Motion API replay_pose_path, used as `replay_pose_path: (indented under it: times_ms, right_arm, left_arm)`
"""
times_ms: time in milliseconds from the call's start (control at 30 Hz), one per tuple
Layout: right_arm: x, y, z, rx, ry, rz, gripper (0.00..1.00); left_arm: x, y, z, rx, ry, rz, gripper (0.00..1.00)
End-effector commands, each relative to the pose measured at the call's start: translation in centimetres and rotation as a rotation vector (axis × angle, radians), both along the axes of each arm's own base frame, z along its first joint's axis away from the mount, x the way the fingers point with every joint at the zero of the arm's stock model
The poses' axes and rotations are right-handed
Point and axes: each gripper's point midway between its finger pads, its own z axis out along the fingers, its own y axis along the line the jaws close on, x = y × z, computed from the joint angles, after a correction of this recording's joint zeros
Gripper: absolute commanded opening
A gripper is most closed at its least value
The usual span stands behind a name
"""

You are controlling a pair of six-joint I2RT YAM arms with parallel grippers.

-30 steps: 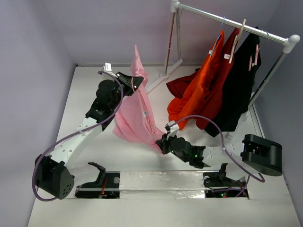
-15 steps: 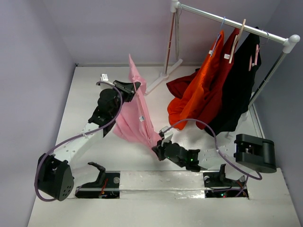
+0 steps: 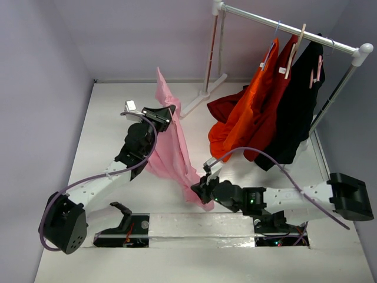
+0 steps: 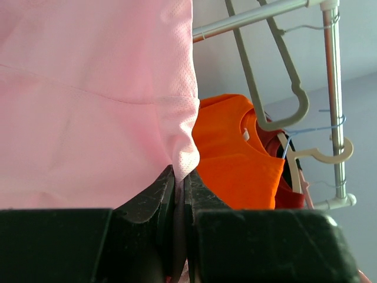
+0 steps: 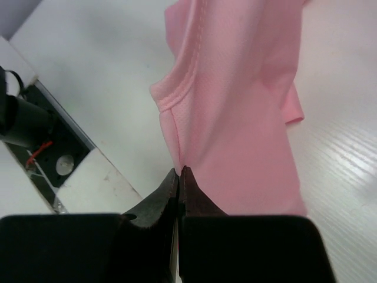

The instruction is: Place the t-shirt on the hanger

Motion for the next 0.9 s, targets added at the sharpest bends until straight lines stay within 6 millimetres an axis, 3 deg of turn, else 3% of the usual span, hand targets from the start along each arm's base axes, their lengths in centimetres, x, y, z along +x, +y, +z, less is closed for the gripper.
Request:
replay_pose_path:
  times_ms: [0,67,133,200,300,333,433,533,733,867]
  right_arm:
    - [-0.1,-0.3,4.4,0.031,-0.025,-0.010,0.00]
    - [-0.2,-0.8,5.4,0.026,-0.025,-0.005,0.00]
    - [-0.6,-0.6,7.7,0.065,-0.022,0.024,0.00]
    - [-0.9,-0.7,6.8,-0.001,-0.001,0.034,0.00]
    - [-0.8,-0.5,5.9,-0.079,0.020,0.021,0.16]
    - [-0.5,-0.4,4.9,-0.119,0.017,0.010,0.29]
    - [-0.1,-0.7,4.9,-0.170,0.008,-0.016,0.46]
    - [0.7,-1.0,5.6,-0.188,-0.015,-0.037,0.55]
    - [3.7,-1.4,7.4,-0.151,-0.033,-0.065,0.57]
    - [5.9,-0.5,7.5,-0.128,-0.020,-0.044,0.57]
  left_arm:
    - [-1.3,0.9,3.6,-0.005,-0.145,0.047,0.00]
    - [-1.6,0.9,3.0,0.035,-0.147,0.054,0.00]
    - [-1.6,0.9,2.3,0.069,-0.145,0.057,0.00]
    - [-1.9,0.6,1.3,0.082,-0.130,0.039,0.00]
    - [-2.3,-0.2,0.4,0.063,-0.113,-0.010,0.00]
    - [-2.5,-0.6,0.2,0.061,-0.109,-0.037,0.00]
    - [-3.1,-1.4,-0.3,0.054,-0.082,-0.090,0.00]
    - [-3.6,-1.8,-0.6,0.054,-0.063,-0.126,0.00]
    - [-4.3,-2.4,-1.1,0.043,-0.043,-0.178,0.00]
    - [-4.6,-2.6,-1.6,0.037,-0.042,-0.194,0.00]
